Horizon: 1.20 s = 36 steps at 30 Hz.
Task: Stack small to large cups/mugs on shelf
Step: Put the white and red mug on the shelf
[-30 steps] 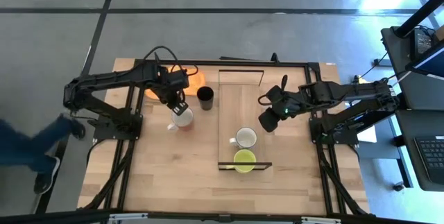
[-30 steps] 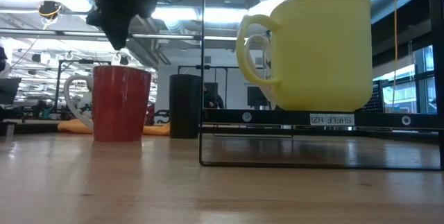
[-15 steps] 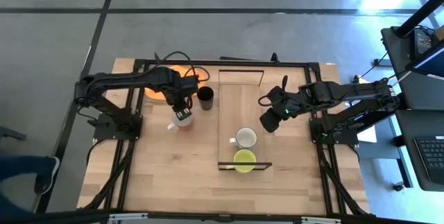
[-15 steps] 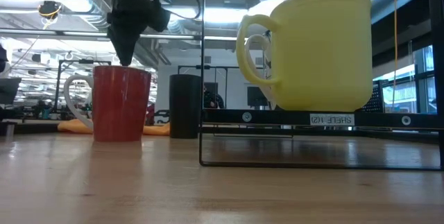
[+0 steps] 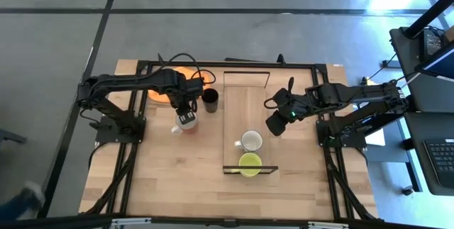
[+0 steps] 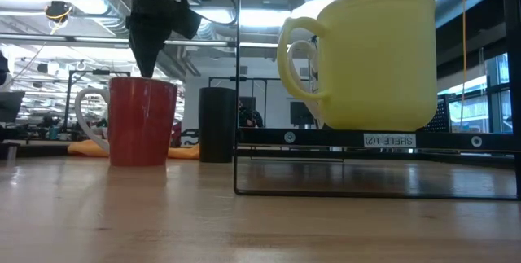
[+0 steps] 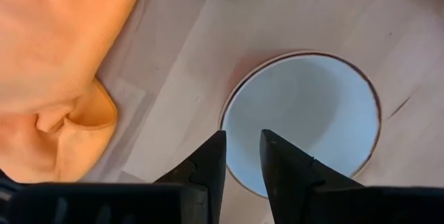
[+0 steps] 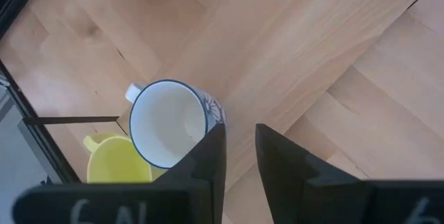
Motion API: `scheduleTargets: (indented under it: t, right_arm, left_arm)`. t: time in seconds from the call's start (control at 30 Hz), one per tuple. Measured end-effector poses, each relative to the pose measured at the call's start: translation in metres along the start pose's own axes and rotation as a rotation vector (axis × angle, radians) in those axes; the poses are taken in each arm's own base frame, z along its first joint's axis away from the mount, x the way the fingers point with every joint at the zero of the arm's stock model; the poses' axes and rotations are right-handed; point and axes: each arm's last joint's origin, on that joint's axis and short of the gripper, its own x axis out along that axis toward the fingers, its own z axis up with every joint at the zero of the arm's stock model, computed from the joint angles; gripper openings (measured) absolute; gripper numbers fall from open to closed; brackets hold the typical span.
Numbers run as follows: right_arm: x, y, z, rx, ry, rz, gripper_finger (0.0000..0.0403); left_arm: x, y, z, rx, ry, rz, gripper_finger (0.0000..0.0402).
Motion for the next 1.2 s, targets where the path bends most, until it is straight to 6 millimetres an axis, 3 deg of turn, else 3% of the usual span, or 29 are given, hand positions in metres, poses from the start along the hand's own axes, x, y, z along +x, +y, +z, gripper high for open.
scheduleTargets:
  t: [0.27, 0.5, 1.2]
  right_arm:
    - [0.0, 0.0, 0.0, 0.0, 0.0, 0.0, 0.0081]
    - [0.0, 0.0, 0.0, 0.0, 0.0, 0.0, 0.0081]
    - [0.0, -0.001, -0.001, -0.003, 0.006, -0.009, 0.0081]
  left_arm:
    - [0.0, -0.001, 0.002, 0.006, -0.022, -0.006, 0.0083]
    - [0.018, 0.001, -0.004, -0.003, 0.012, -0.006, 0.0083]
    - [0.018, 0.002, -0.006, -0.128, 0.007, -0.026, 0.0083]
